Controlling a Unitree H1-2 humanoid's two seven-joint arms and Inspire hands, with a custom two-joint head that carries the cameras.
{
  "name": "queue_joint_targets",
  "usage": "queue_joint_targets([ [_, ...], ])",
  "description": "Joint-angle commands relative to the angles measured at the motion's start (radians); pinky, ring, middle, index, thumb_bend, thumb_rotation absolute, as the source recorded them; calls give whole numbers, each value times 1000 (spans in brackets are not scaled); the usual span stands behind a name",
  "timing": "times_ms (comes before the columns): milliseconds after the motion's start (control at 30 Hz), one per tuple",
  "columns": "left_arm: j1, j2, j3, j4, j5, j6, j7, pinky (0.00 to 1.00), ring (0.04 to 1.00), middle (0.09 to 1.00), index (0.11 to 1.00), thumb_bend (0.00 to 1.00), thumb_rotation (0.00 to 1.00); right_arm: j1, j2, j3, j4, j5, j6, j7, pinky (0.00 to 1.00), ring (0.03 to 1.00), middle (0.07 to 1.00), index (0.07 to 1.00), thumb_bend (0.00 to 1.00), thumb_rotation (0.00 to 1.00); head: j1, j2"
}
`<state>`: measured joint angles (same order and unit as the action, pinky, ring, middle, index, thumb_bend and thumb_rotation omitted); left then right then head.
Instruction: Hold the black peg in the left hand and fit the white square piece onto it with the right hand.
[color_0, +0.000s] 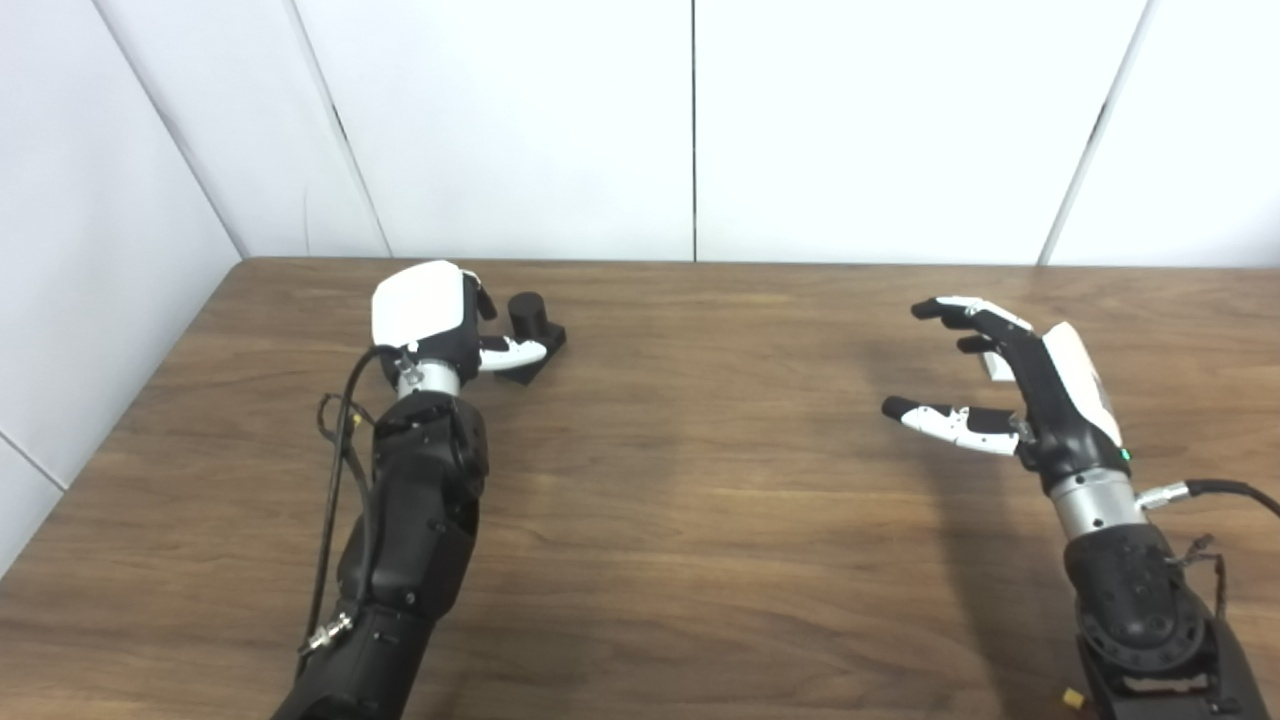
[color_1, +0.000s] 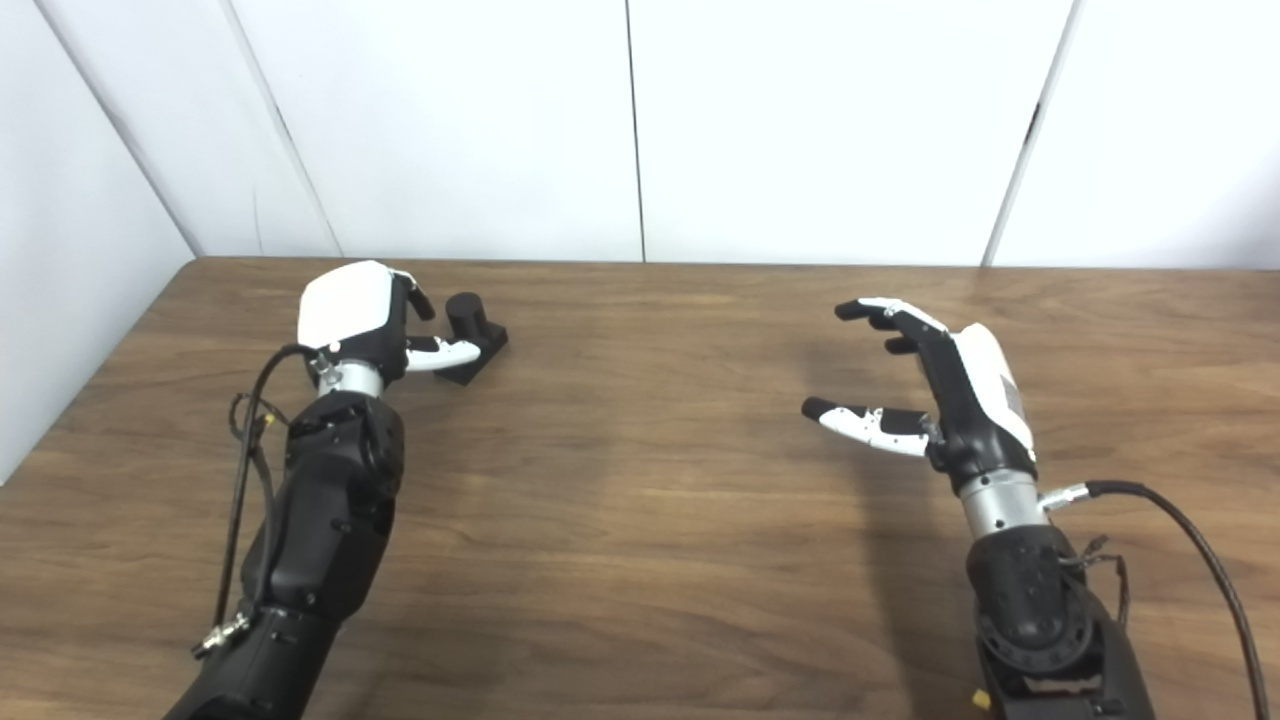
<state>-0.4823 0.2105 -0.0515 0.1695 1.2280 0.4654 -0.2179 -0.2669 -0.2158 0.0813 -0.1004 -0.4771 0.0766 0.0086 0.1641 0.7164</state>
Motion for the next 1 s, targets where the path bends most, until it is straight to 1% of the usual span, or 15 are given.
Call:
queue_joint_targets([
  [0,-63,28,-4,-11,33,4,-21,648,808,835,563,920,560,-37,1,-6,-32,-4,-21,-23,723,802,810,724,713,194,1,1],
  [100,-70,30,-20,8,51,4,-48,651,807,835,556,930,562,-39,3,-4,-28,-6,-23,-25,718,801,810,725,712,206,-3,2],
  [133,-73,32,-29,18,64,4,-60,654,811,839,556,929,577,-39,3,-3,-28,-8,-21,-26,715,800,811,725,712,214,-3,2],
  [233,-84,34,-55,62,97,4,-85,683,830,845,576,936,586,-37,6,-2,-32,-8,-11,-23,726,807,816,728,709,213,-7,3],
  [367,-95,34,-92,121,118,4,-82,680,820,833,612,918,560,-33,8,-5,-35,-5,-12,-25,736,811,818,728,711,216,-12,5],
  [400,-97,33,-96,134,118,4,-78,691,820,827,609,901,523,-32,7,-6,-35,-6,-14,-26,732,810,816,727,711,213,-13,5],
  [467,-102,31,-105,165,119,4,-67,698,814,813,605,887,485,-31,6,-7,-38,-8,-13,-26,729,809,816,726,710,206,-15,6],
  [600,-111,33,-119,205,122,4,-50,688,806,804,611,877,457,-29,3,-11,-44,-5,-8,-23,739,814,818,728,706,210,-13,7],
  [833,-116,46,-140,224,117,4,-44,701,822,820,630,863,456,-32,-3,-17,-42,-5,-8,-23,736,811,814,725,710,203,-14,6],
  [967,-111,52,-145,218,103,4,-39,718,834,828,621,851,442,-34,-4,-17,-46,-4,-6,-20,734,811,814,726,710,213,-14,6],
])
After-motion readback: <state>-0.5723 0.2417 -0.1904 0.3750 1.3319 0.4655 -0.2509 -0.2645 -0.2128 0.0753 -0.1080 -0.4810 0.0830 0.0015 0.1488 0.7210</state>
